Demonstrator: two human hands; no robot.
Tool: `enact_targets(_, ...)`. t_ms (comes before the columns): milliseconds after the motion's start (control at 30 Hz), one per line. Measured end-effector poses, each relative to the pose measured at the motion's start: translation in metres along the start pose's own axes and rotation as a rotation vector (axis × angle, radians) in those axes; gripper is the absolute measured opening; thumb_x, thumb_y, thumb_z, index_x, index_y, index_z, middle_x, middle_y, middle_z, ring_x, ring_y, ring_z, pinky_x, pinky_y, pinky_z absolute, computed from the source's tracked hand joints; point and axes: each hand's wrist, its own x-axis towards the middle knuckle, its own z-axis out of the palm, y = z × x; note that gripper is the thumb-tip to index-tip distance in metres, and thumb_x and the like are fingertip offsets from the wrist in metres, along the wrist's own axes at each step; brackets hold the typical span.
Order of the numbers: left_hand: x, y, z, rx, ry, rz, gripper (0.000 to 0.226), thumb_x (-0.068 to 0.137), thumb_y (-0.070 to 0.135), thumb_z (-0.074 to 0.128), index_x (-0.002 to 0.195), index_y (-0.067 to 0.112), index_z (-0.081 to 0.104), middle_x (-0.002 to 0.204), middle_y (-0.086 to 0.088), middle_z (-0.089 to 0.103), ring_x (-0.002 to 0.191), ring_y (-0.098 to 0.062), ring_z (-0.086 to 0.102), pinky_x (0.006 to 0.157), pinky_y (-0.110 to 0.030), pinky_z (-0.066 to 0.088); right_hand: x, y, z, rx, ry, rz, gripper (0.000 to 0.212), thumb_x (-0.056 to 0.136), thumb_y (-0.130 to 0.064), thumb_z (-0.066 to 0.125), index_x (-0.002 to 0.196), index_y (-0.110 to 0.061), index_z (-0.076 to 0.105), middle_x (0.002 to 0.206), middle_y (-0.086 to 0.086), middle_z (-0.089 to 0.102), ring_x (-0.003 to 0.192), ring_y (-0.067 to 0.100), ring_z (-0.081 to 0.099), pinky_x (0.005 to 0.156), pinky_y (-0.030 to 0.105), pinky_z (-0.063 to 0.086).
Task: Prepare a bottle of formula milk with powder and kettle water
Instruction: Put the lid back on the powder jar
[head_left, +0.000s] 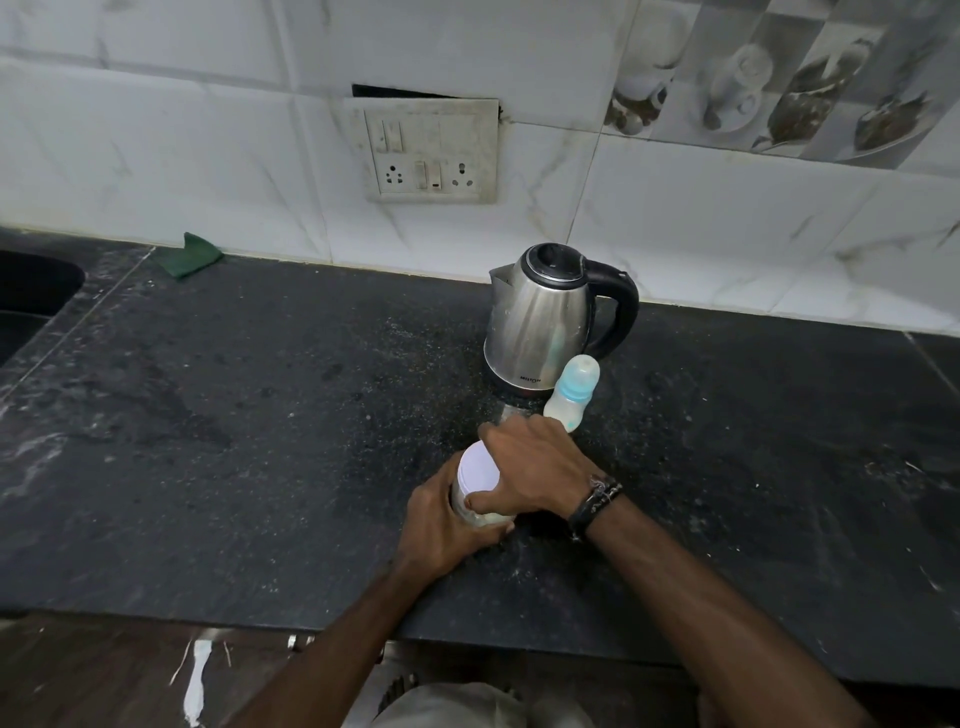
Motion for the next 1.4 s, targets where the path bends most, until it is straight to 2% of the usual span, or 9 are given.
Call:
enact_targets(100,-0.001,0.001,0.001,-0.025,0.007,-0.001,0.081,0.055,0.028,0.097,0.120,0.048,0.053,0.105,0.019,0.069,0.099,0.003,0.064,0.084,-0.011,0.049,-0.001,-0.003,0.003,0.015,0.057,0.030,0.056,0.070,-0.067,0.062,0.089,-0.015,0.054,0.092,0.007,0.068,0.080,0.029,0.063,0.065,0.033,0.034)
enact_targets(233,-0.002,-0.004,0.002,-0.079,0.033,-0.043,0.096,0.048,0.037,0.097,0.134,0.025,0.056,0.123,0.004,0.069,0.113,-0.009,0.065,0.097,-0.039,0.054,-0.004,-0.013,0.007,-0.020,0.124,0.123,0.055,0.059,-0.069,0.065,0.068,-0.019,0.044,0.067,0.005,0.066,0.055,0.026,0.060,0.053,0.029,0.027)
enact_targets(333,-0.002,-0.003,0.001,-0.045,0.024,-0.021,0.089,0.051,0.028,0.096,0.130,0.035,0.056,0.115,0.008,0.071,0.107,-0.004,0.066,0.092,-0.037,0.056,-0.005,-0.023,0.006,-0.012,0.169,0.239,0.055,0.040,-0.069,0.070,0.052,-0.020,0.051,0.046,0.000,0.057,0.036,0.019,0.052,0.047,0.022,0.020)
enact_targets(400,-0.001,-0.004,0.000,-0.054,0.026,-0.017,0.092,0.049,0.037,0.092,0.134,0.026,0.057,0.122,0.004,0.070,0.113,-0.008,0.065,0.095,-0.040,0.055,-0.005,-0.026,0.006,-0.001,0.202,0.256,0.054,0.037,-0.067,0.074,0.049,-0.019,0.053,0.044,0.000,0.055,0.035,0.019,0.052,0.046,0.020,0.020)
enact_targets(667,0.003,-0.003,-0.002,-0.090,-0.009,-0.002,0.087,0.050,0.031,0.095,0.127,0.040,0.056,0.122,0.010,0.069,0.113,-0.004,0.065,0.094,-0.037,0.056,-0.021,-0.026,0.002,0.092,0.098,0.305,0.058,0.084,-0.066,0.057,0.104,-0.011,0.064,0.107,0.012,0.069,0.096,0.030,0.066,0.069,0.033,0.041)
enact_targets(800,0.023,0.002,0.003,-0.102,-0.008,-0.006,0.074,0.056,0.044,0.087,0.124,0.035,0.058,0.120,0.009,0.070,0.111,-0.006,0.066,0.095,-0.037,0.055,-0.028,-0.021,0.004,0.184,0.134,0.432,0.064,0.090,-0.068,0.046,0.111,-0.009,0.062,0.111,0.013,0.068,0.099,0.031,0.067,0.076,0.035,0.048)
enact_targets(967,0.063,0.008,0.004,-0.099,-0.011,0.019,0.079,0.059,0.054,0.081,0.128,0.045,0.045,0.121,0.029,0.057,0.112,0.016,0.055,0.089,-0.005,0.043,-0.033,-0.007,0.009,0.250,0.134,0.526,0.057,0.097,-0.059,0.039,0.109,-0.008,0.062,0.113,0.016,0.067,0.103,0.035,0.065,0.078,0.038,0.047)
enact_targets(1200,0.103,0.005,0.011,-0.030,-0.063,0.019,0.105,0.052,0.058,0.088,0.142,0.031,0.042,0.134,0.011,0.058,0.124,-0.012,0.056,0.104,-0.033,0.046,-0.039,0.005,0.018,0.273,0.127,0.558,0.055,0.100,-0.056,0.036,0.104,-0.009,0.064,0.111,0.017,0.068,0.101,0.037,0.065,0.078,0.040,0.047)
enact_targets(1400,0.124,0.010,0.017,0.018,-0.074,0.011,0.106,0.062,0.037,0.095,0.148,0.022,0.034,0.141,0.003,0.053,0.126,-0.010,0.047,0.102,-0.027,0.038,-0.032,0.012,0.030,0.258,0.138,0.570,0.056,0.099,-0.058,0.036,0.102,-0.009,0.062,0.108,0.016,0.069,0.097,0.035,0.066,0.073,0.038,0.046)
